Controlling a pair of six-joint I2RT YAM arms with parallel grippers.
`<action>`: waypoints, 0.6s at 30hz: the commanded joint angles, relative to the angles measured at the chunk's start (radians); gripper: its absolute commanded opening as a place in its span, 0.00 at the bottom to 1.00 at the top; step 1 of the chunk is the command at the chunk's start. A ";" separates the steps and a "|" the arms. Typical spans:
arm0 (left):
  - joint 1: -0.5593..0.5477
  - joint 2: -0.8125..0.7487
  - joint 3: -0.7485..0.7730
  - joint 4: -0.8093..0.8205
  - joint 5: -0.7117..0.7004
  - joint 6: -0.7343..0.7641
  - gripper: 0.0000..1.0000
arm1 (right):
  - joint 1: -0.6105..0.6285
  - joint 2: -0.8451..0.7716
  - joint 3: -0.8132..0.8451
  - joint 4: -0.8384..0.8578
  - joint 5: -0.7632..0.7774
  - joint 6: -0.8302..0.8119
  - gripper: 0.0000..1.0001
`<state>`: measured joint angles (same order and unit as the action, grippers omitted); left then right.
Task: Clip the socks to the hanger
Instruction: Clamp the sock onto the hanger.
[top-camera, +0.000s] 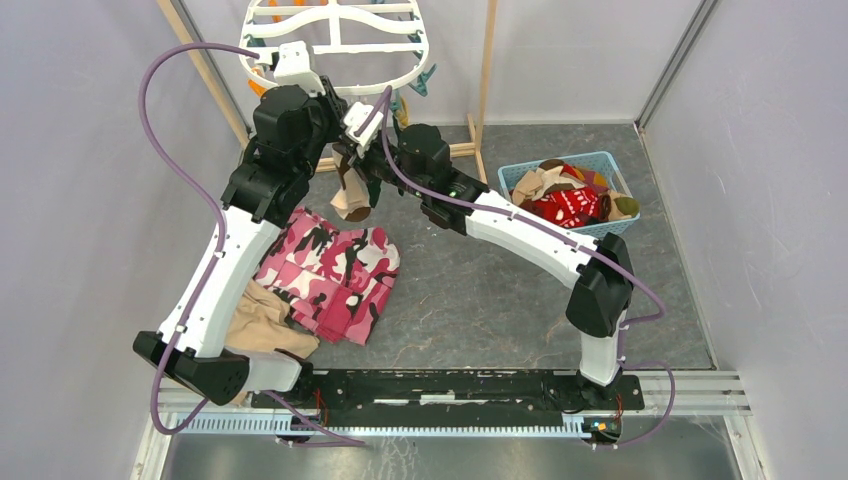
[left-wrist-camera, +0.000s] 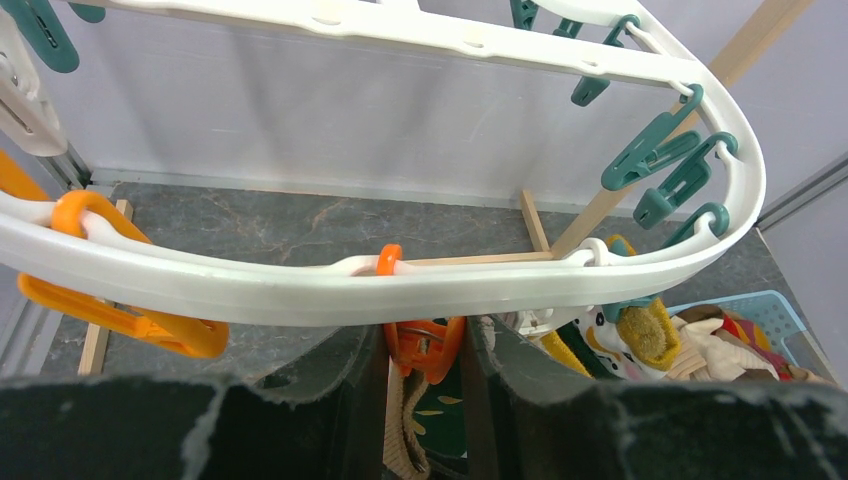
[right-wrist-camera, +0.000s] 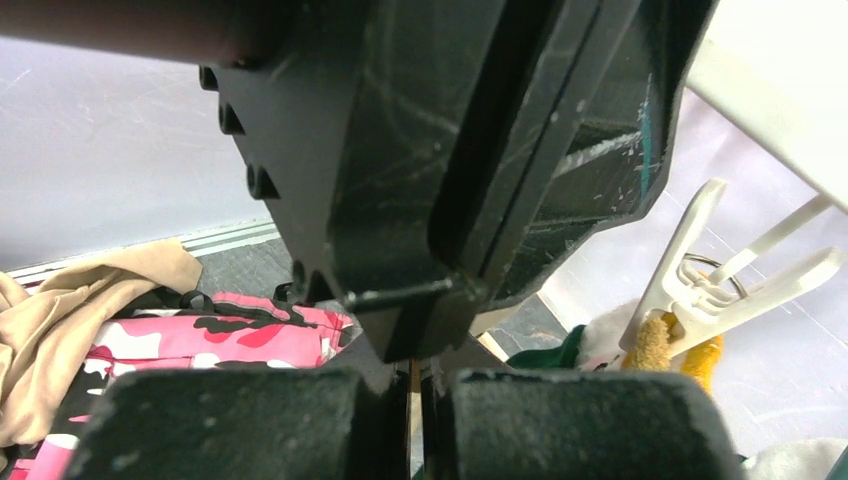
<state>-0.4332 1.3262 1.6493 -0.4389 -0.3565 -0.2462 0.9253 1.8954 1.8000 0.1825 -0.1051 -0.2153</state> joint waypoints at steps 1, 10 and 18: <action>0.004 -0.029 0.004 0.038 0.010 -0.026 0.02 | -0.011 -0.004 0.020 0.059 -0.001 -0.020 0.00; 0.004 -0.025 0.002 0.039 0.016 -0.027 0.02 | -0.014 -0.003 0.021 0.063 -0.007 -0.047 0.00; 0.004 -0.024 -0.001 0.038 0.020 -0.029 0.02 | -0.013 -0.005 0.033 0.074 -0.016 -0.066 0.00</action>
<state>-0.4332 1.3262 1.6466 -0.4389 -0.3550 -0.2466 0.9150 1.8957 1.8000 0.1978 -0.1097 -0.2638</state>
